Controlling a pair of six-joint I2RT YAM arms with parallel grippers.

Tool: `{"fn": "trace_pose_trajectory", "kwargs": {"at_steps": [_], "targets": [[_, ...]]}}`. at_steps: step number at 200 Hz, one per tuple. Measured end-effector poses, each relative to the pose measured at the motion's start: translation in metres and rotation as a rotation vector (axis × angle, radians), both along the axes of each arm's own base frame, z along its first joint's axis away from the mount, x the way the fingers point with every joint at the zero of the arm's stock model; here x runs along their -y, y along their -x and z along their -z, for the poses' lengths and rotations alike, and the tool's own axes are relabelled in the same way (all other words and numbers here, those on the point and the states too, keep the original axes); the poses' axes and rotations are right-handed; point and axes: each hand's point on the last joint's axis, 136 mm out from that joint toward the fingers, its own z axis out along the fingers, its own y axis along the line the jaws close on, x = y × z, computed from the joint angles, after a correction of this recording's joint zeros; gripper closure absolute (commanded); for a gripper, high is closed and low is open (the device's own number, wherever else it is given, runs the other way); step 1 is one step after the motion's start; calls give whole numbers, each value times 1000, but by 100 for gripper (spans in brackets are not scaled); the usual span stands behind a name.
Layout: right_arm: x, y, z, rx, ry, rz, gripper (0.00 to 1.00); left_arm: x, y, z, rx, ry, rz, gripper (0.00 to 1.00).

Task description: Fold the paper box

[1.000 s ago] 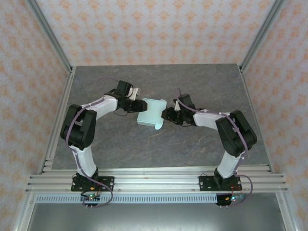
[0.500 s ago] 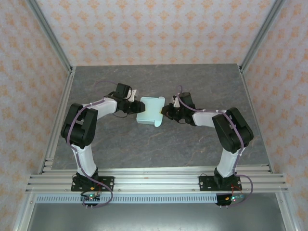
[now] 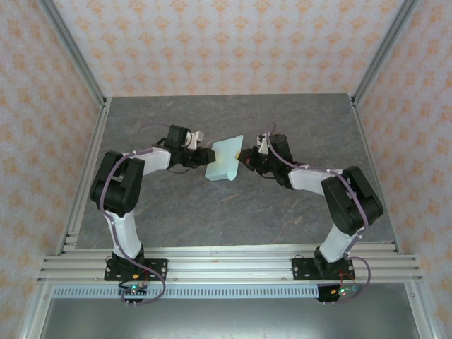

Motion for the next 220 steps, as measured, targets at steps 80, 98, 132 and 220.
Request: {"fn": "trace_pose_trajectory", "kwargs": {"at_steps": [80, 98, 132, 220], "targets": [[-3, -3, -6, -6, 87, 48, 99, 8, -3, 0, 7, 14, 15, 51], [-5, -4, -8, -1, 92, 57, 99, 8, -5, 0, 9, 12, 12, 51], [-9, -5, -14, 0, 102, 70, 97, 8, -7, 0, 11, 9, 10, 50], [-17, 3, -12, -41, 158, 82, 95, 39, 10, 19, -30, -17, 83, 47]]}}
